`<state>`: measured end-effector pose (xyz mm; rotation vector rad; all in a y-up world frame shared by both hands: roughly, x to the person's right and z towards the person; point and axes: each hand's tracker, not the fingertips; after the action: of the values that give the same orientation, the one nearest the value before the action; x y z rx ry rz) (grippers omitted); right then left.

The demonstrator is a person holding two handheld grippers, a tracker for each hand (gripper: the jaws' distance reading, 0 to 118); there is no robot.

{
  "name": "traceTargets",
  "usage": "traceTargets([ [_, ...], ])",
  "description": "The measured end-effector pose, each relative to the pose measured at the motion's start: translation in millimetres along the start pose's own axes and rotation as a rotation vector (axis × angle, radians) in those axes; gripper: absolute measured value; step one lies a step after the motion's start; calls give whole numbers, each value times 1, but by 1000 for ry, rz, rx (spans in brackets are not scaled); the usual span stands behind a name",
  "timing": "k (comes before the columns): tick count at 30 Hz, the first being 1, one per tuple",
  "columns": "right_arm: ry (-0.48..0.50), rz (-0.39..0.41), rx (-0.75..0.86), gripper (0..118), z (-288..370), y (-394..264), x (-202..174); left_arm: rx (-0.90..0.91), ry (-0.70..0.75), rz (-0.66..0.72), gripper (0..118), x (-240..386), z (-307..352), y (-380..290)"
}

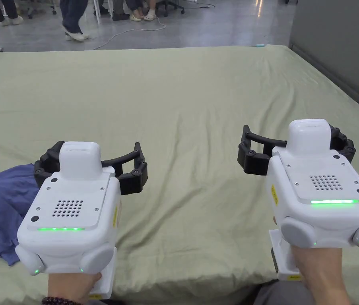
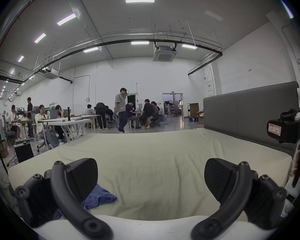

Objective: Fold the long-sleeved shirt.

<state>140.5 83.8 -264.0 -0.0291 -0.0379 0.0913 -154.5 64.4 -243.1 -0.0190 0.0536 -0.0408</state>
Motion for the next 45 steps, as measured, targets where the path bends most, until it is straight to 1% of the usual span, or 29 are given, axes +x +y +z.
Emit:
traceTargets([
  [3, 50, -12, 11, 118, 2, -2, 3, -10, -9, 1, 118, 0, 0, 0],
  [8, 19, 31, 19, 118, 2, -2, -1, 0, -8, 1, 118, 3, 1, 0],
  [13, 18, 6, 14, 118, 2, -3, 0, 0, -12, -10, 118, 4, 4, 2],
  [19, 14, 5, 2, 118, 2, -5, 3, 1, -2, 15, 118, 1, 5, 1],
  [23, 8, 2, 8, 118, 2, -5, 3, 2, 7, 6, 118, 1, 5, 0],
  [32, 16, 13, 12, 118, 3, -5, 1, 3, 8, 5, 118, 2, 6, -1],
  [39, -3, 14, 8, 118, 2, -8, 4, 25, -9, -8, 118, 1, 7, -6],
  [42, -4, 17, 1, 118, 2, -7, 5, 14, 32, -21, 118, 4, 6, -4],
  [45, -15, 21, 6, 118, 2, -8, 5, 35, 41, -30, 118, 5, 6, -5],
])
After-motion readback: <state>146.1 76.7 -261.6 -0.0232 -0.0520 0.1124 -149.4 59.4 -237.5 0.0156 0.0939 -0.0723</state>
